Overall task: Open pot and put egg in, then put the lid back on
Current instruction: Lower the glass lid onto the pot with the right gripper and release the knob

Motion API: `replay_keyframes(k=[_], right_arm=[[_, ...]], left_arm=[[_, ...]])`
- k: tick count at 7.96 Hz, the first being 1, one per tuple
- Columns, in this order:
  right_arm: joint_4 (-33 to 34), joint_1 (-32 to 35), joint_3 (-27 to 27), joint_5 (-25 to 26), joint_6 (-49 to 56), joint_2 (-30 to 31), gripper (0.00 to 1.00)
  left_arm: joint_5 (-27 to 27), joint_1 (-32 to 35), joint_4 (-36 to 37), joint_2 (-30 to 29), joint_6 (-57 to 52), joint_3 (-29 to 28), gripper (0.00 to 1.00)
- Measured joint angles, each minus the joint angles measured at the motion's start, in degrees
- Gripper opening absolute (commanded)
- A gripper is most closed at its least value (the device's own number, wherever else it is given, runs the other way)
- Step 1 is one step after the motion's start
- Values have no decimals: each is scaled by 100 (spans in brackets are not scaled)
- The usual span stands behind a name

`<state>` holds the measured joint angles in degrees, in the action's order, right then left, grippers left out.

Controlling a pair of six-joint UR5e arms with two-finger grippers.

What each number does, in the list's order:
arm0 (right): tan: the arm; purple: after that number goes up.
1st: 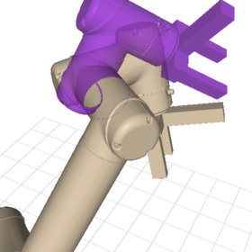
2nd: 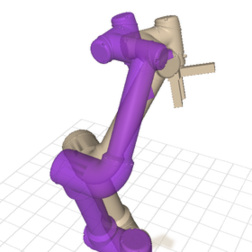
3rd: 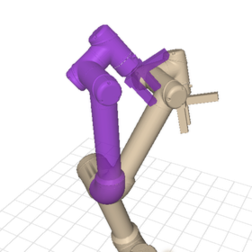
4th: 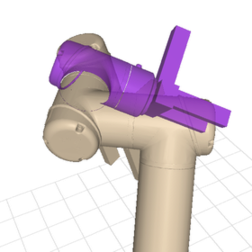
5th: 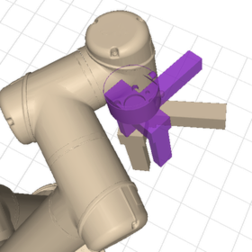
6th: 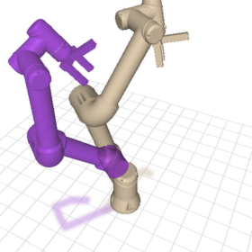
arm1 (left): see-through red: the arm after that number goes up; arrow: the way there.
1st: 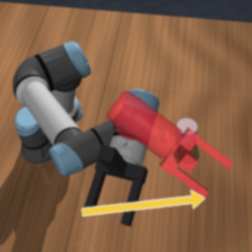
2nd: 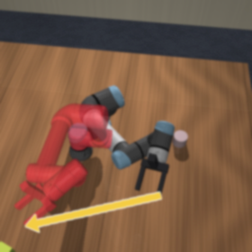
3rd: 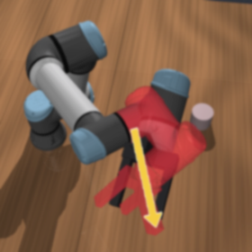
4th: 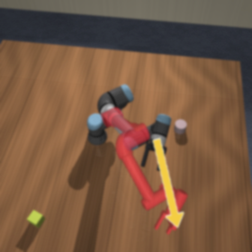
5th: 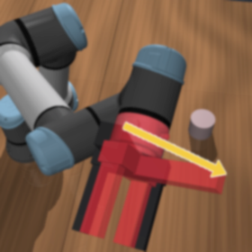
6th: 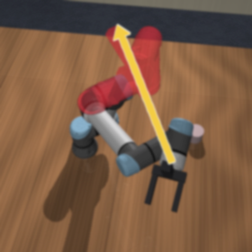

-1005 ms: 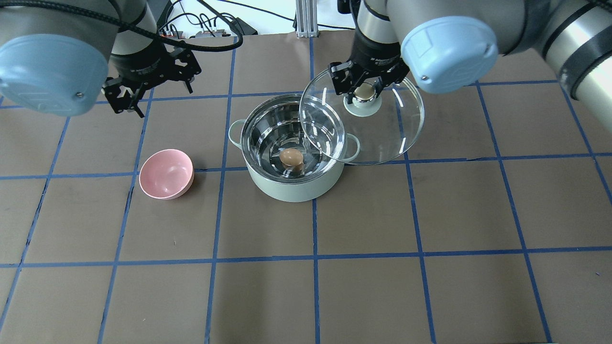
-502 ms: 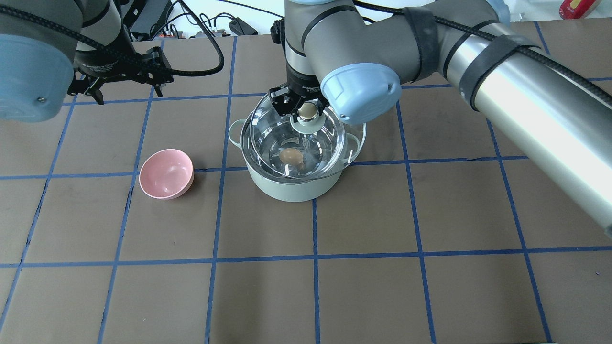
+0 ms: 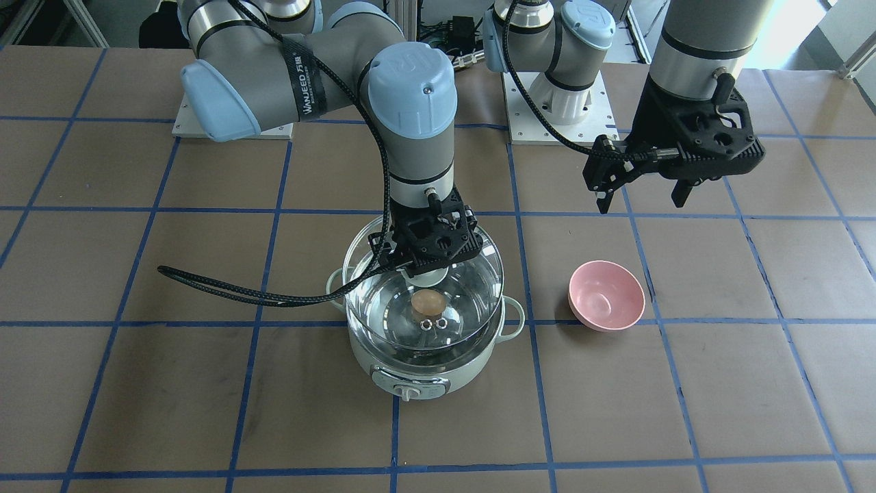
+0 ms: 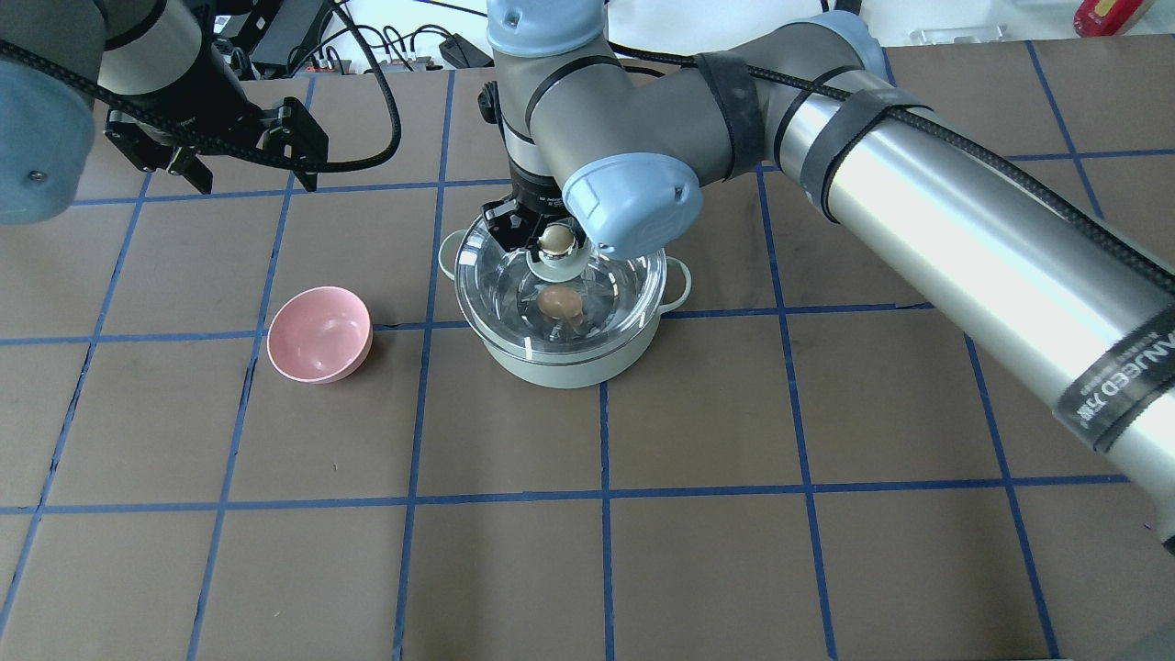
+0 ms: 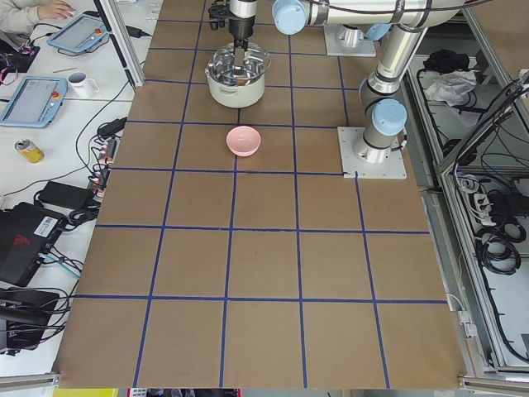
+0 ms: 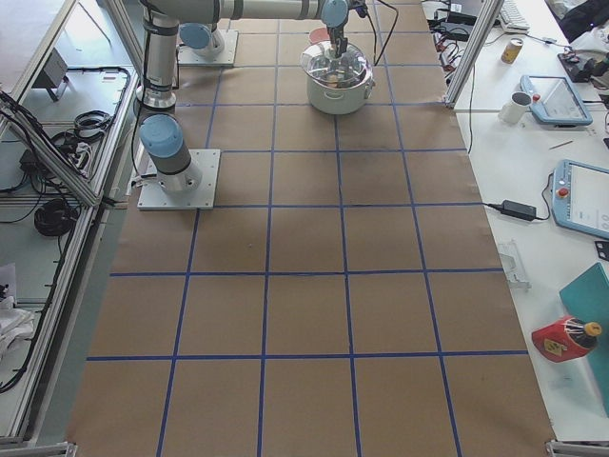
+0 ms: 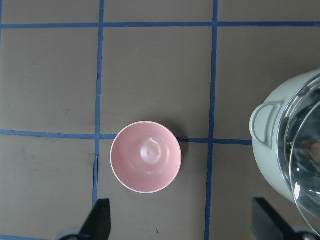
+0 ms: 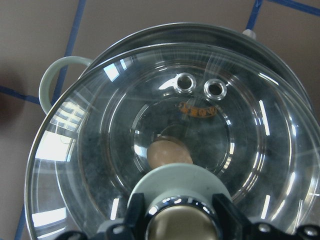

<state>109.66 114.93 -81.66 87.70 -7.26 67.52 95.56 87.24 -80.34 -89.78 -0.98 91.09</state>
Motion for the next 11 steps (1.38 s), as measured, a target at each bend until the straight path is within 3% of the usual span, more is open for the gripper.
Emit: replay_keyframes(k=[4, 11], right_arm=[[136, 29, 6, -169, 61, -212, 0], [228, 22, 86, 57, 61, -161, 0]], left_arm=[[-337, -14, 88, -24, -200, 88, 100], [-544, 74, 349, -25, -382, 143, 100]])
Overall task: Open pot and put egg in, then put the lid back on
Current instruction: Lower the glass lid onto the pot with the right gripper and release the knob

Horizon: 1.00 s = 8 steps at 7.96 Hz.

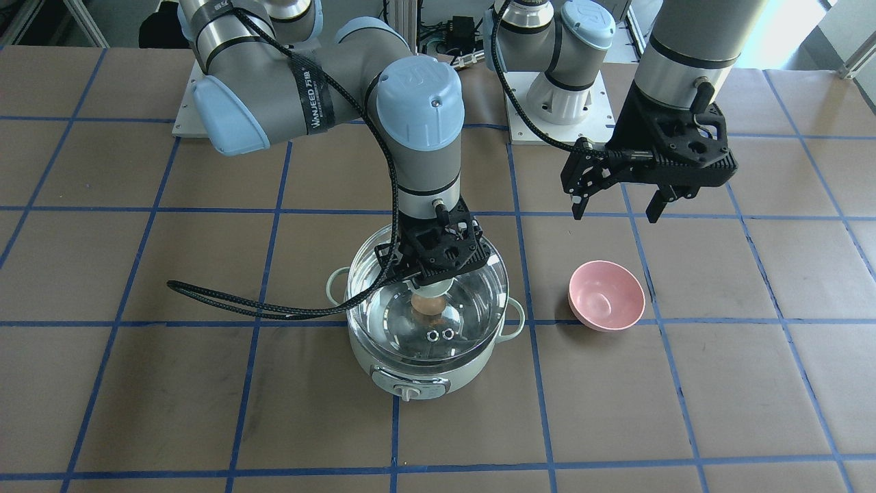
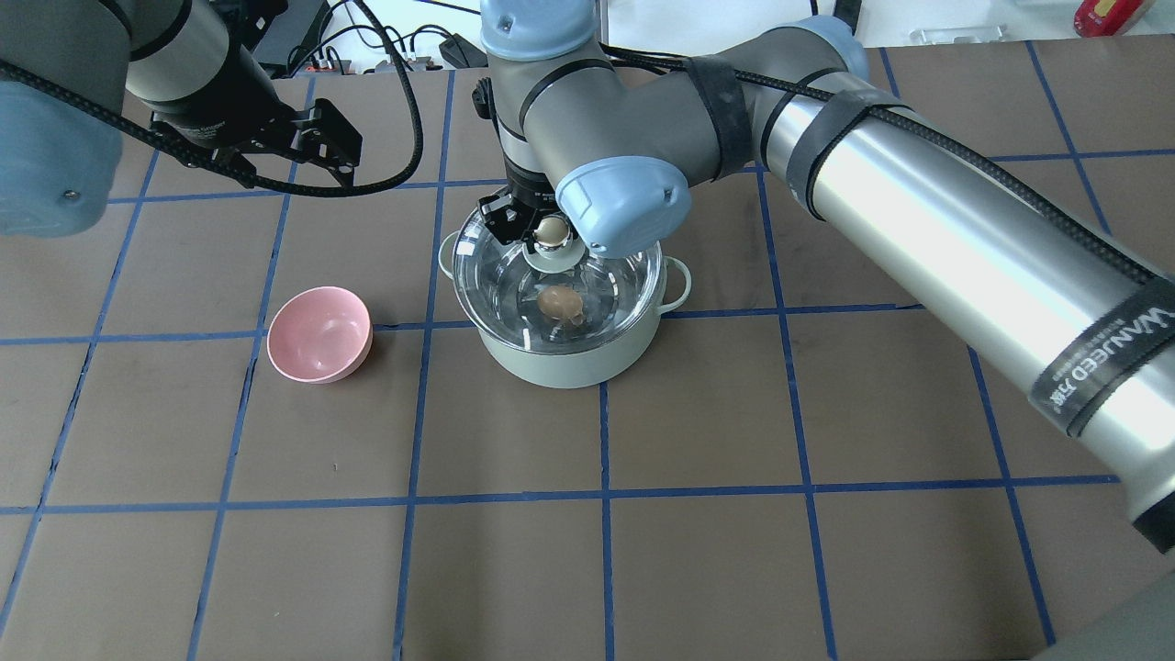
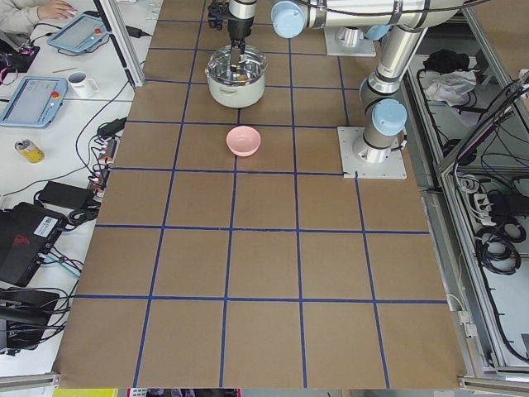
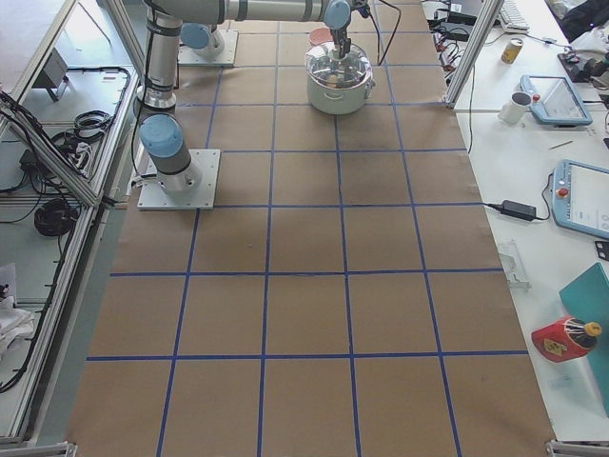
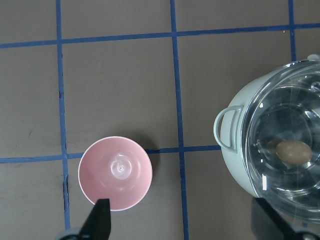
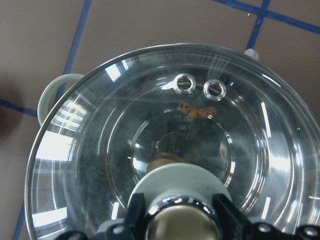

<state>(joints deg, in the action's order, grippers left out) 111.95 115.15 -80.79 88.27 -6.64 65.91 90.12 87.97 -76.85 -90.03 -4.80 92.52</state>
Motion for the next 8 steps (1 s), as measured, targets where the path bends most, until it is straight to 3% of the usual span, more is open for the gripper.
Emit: replay_keyframes(k=[8], right_arm=[[121, 8, -69, 108, 3, -74, 0]], left_arm=[[293, 291, -14, -12, 51, -9, 100]])
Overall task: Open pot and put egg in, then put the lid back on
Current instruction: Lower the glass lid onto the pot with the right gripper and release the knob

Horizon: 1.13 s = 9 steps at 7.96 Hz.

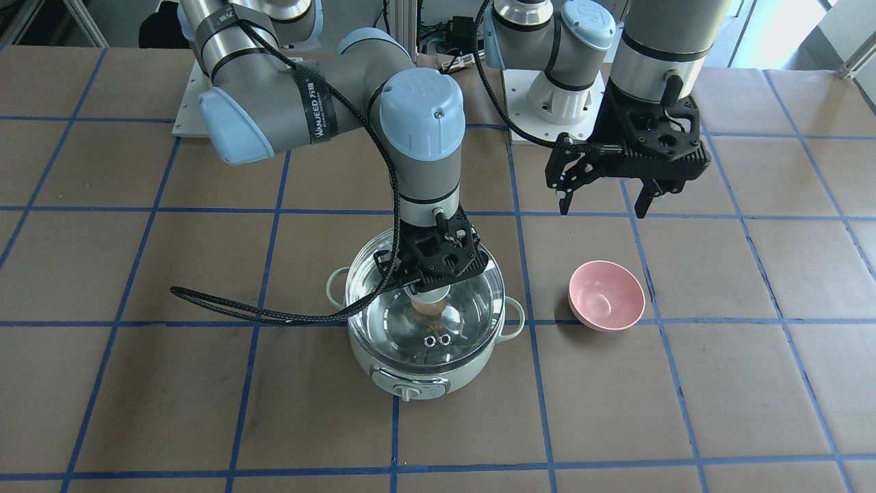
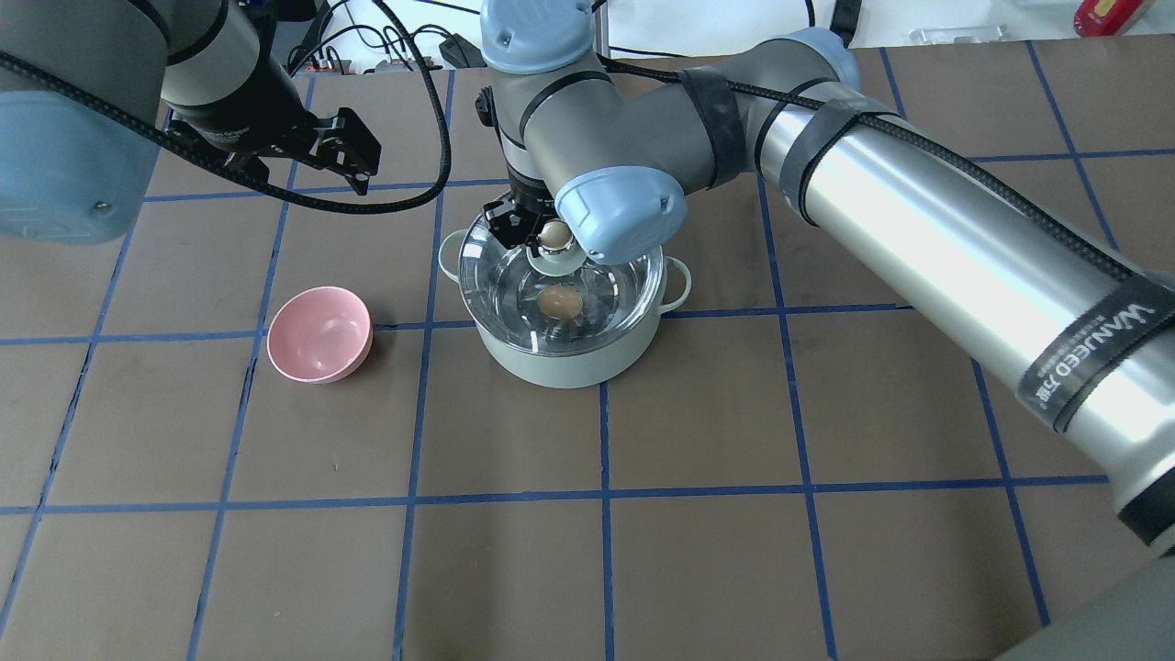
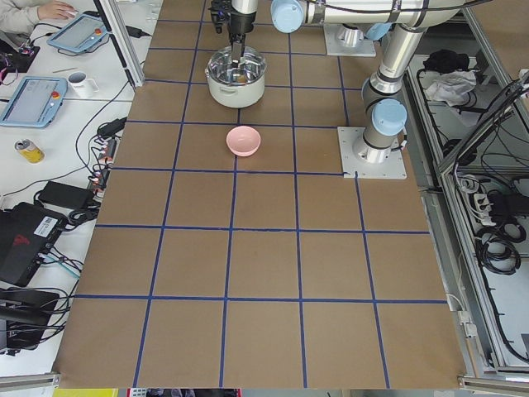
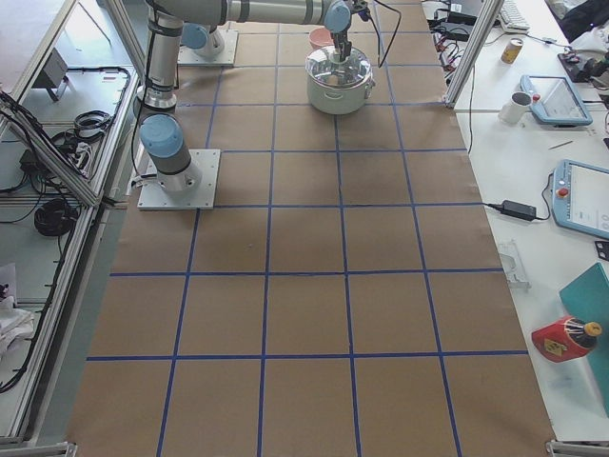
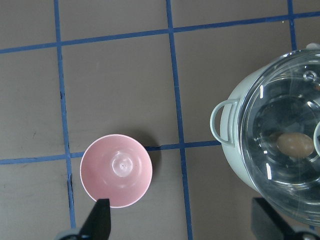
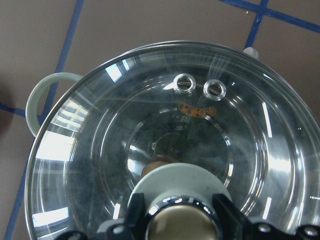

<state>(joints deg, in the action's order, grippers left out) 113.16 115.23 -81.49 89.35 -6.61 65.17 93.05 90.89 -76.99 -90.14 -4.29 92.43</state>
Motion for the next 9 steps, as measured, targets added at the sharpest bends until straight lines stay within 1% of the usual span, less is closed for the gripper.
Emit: replay_keyframes(k=[9], right_arm=[[12, -4, -30, 29, 2, -26, 0]], left_arm=[[-8, 94, -69, -33, 271, 12, 100]])
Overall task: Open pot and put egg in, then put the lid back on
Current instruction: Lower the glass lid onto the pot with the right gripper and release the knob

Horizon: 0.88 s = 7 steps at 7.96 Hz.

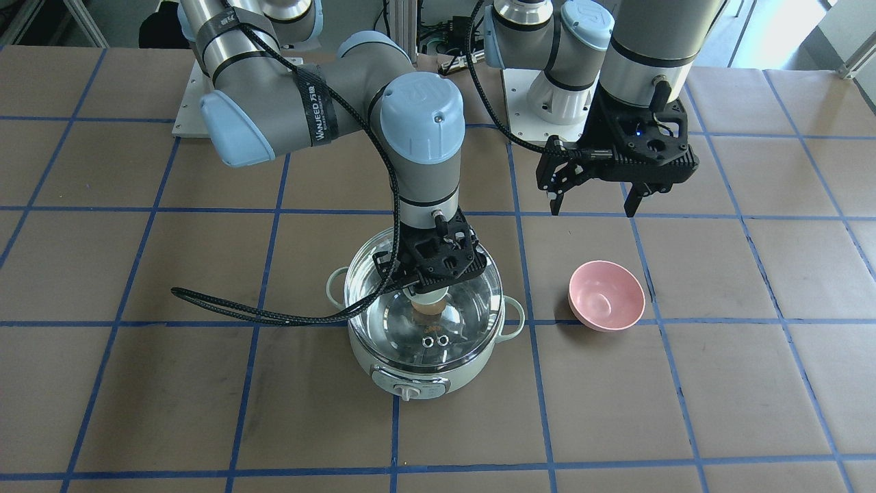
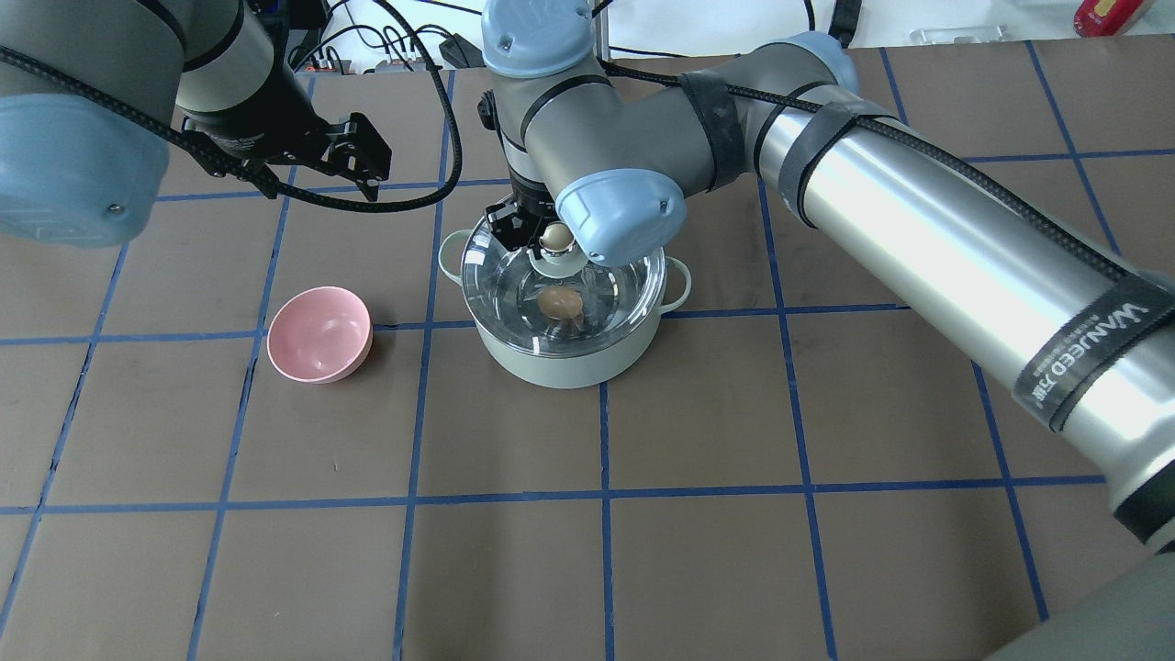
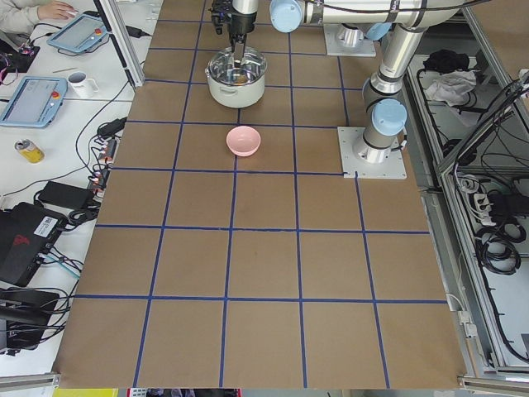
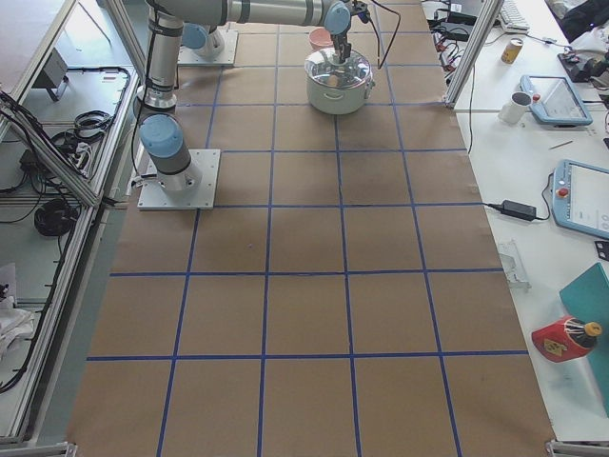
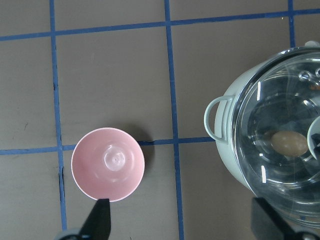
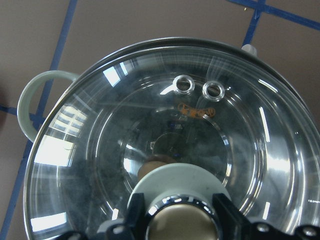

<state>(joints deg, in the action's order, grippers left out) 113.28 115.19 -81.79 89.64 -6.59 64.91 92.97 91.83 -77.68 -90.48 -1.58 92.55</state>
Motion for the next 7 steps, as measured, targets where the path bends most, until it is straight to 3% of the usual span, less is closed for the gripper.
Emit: replay_keyframes(k=[7], right_arm=[[171, 2, -13, -24, 0, 3, 0]], left_arm=[[2, 28, -11, -5, -8, 70, 100]])
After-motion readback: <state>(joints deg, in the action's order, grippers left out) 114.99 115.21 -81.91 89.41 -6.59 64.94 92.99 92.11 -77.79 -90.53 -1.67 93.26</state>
